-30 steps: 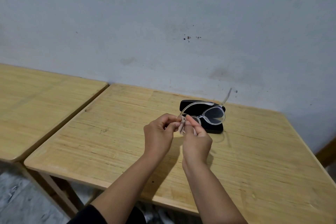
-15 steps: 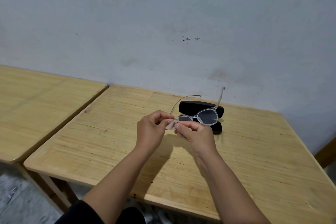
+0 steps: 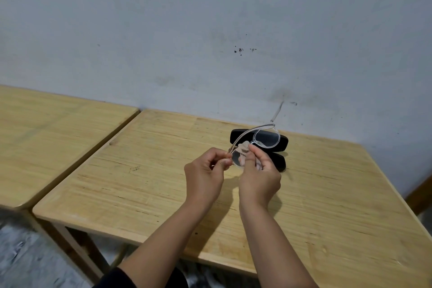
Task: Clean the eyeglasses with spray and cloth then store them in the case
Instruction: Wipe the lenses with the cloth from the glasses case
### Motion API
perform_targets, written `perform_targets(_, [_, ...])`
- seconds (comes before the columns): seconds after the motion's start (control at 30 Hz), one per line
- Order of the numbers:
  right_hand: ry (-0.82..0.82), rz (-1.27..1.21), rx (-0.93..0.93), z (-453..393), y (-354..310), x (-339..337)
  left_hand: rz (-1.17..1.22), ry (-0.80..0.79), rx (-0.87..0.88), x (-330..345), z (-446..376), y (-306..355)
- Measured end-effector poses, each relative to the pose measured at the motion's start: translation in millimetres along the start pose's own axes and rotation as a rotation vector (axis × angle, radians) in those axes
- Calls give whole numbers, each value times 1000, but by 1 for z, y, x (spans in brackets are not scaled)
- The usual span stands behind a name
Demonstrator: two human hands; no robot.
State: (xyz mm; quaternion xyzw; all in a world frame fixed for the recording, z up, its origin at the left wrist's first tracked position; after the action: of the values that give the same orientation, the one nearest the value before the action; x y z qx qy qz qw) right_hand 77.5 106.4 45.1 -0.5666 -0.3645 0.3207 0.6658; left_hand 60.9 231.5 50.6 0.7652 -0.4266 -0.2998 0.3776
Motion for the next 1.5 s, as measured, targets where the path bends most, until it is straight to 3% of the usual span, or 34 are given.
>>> perform_targets(0.3, [-193,290,-153,-6,-6,4,-17,-23,15,-1,-6,1])
perform_targets(0.57, [-588,305,89,-12,2,12,5,-38,-7,-10,-14,-3])
perform_targets(0.73, [-739,391,78,-4,-12,10,-23,-43,-16,-16,-18,-7])
perform_targets(0.83, [-703,474,53,-5,-15,8,-24,-39,-32,-17,-17,-8])
perform_targets(0.97, [-417,458,12,-8,-13,0,-29,-13,-46,-17,-13,-9])
perform_targets(1.1, [-99,183,27,8,-3,-5,-25,-11,-29,-8,-5,-4])
perform_targets(1.17, [-25,-40,88,14,4,-5,-12,-17,-16,-2,1,-1])
perform_targets(1.3, [-101,-130,135,11,7,0,10,-38,-1,2,6,4])
perform_targets(1.5, [-487,89,145,6,2,11,-39,-28,66,-13,-6,5])
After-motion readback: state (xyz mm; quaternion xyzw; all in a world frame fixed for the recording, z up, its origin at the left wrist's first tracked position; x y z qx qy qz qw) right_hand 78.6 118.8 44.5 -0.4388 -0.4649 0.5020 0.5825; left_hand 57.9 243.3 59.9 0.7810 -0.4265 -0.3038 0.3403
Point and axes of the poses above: each hand's wrist, its own z-axis away from the middle knuckle, its own x-axis out of the palm, y = z × x, the point moved 5 cm from there along -z, towards the middle knuckle, and after that the axes turned 12 degrees about x, right-handed, at the moved point
